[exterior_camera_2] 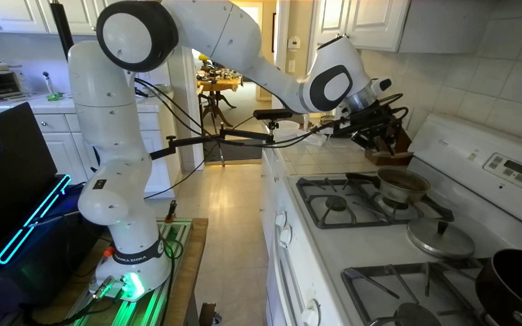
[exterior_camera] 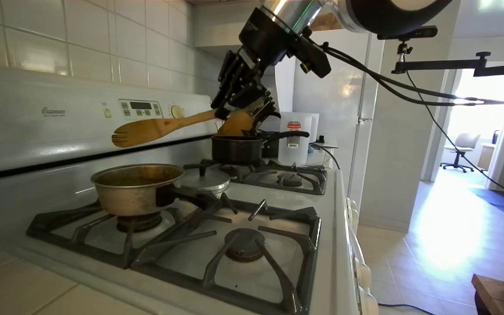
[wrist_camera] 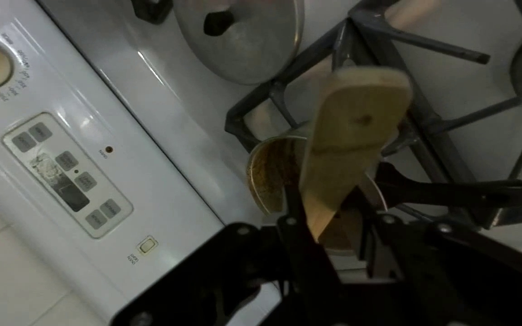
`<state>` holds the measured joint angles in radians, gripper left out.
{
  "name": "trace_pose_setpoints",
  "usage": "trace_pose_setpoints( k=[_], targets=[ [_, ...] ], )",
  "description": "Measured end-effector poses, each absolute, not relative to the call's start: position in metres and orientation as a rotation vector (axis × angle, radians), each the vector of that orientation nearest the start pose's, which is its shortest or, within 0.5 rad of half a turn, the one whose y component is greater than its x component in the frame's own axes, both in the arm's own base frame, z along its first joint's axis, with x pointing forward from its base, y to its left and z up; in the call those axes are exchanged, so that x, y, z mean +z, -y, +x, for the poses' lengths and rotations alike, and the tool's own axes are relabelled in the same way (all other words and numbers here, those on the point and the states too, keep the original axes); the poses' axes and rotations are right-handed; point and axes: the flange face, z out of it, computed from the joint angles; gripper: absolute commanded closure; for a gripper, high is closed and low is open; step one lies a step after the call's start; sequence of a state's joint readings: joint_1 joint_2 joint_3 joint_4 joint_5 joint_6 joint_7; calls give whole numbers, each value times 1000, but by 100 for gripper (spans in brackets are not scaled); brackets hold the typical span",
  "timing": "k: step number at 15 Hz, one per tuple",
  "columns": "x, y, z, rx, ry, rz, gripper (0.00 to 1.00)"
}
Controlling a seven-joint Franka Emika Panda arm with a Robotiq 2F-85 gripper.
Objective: Use the wooden spoon to stir in the pot
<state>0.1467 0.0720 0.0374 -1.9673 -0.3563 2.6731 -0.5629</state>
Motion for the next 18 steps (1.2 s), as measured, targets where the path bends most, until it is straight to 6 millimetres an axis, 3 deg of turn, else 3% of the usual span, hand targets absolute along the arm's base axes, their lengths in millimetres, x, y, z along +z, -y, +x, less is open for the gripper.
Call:
trace_pose_setpoints(
  k=[3, 4, 11, 18],
  targets=[
    [507, -121, 611, -989, 1647, -2946, 74],
    [507, -121, 611, -988, 1648, -2945, 93],
    [504, -123, 612, -982, 1676, -2944, 93],
    [491, -125, 627, -893, 1822, -2971, 93]
  ],
)
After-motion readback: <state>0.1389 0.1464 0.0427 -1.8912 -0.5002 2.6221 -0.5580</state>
